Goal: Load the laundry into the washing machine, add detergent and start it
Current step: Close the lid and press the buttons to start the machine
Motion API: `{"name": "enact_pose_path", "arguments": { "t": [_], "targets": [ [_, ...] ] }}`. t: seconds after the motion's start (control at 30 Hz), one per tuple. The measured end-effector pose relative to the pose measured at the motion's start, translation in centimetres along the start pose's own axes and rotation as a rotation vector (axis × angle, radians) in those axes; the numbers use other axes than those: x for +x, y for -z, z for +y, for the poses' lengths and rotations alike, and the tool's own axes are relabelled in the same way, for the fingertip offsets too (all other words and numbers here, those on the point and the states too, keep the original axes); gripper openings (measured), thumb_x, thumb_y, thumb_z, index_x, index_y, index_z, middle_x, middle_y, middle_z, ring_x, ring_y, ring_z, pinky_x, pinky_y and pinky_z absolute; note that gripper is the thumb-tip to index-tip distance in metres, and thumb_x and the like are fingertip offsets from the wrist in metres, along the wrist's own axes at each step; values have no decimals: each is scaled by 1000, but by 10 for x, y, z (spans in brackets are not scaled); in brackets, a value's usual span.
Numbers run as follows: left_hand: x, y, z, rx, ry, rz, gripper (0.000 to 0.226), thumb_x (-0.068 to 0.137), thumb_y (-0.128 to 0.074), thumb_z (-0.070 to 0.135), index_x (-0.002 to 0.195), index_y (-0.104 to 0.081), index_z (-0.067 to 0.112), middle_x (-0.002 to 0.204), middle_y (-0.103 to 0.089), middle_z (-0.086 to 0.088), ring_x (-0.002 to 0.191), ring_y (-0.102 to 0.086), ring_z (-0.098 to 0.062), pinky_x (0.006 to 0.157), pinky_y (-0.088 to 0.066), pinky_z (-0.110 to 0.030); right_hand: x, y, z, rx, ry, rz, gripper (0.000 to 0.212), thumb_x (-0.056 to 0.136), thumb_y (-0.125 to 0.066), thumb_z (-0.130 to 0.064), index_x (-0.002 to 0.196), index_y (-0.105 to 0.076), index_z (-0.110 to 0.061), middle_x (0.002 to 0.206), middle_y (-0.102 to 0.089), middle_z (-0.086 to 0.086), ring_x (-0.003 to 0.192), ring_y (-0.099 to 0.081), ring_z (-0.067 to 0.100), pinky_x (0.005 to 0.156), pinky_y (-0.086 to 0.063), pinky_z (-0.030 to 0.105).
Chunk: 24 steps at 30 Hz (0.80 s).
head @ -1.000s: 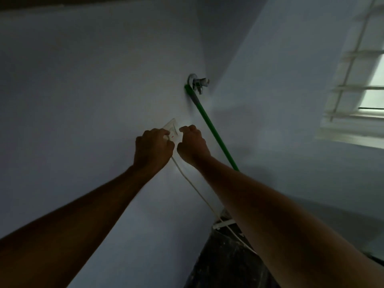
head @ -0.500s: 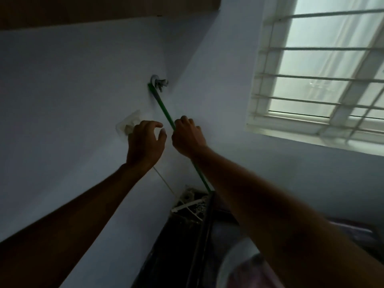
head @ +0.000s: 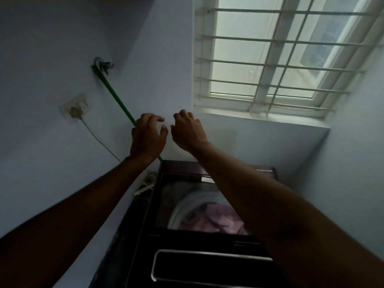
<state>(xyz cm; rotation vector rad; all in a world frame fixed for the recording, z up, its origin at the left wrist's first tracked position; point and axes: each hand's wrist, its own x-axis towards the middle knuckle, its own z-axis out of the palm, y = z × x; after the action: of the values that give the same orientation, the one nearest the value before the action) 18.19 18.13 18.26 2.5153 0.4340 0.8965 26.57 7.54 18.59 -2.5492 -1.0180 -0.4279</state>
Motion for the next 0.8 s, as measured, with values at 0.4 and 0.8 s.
{"name": "enact_pose_path", "arguments": {
  "t": [0.4,0.8],
  "targets": [
    [-88,-31,71,-65,-84,-125,30,87,-61,14,117,-63,16,126,-54,-8,118,-50,-25,96,-43,-39,-120,32,50,-38,-114,-18,41,97,-50,-29,131,-52,-6,131,-52,12,120,-49,28,94,-45,43],
    [-209,-29,84,-188,-33,-298,31,81,-65,7,111,-64,13,111,-57,-9,100,-58,-25,86,-50,-35,-227,36,46,32,-103,-111,30,93,-56,-23,115,-56,-2,112,-57,15,104,-54,30,82,-48,37]
  ]
}}
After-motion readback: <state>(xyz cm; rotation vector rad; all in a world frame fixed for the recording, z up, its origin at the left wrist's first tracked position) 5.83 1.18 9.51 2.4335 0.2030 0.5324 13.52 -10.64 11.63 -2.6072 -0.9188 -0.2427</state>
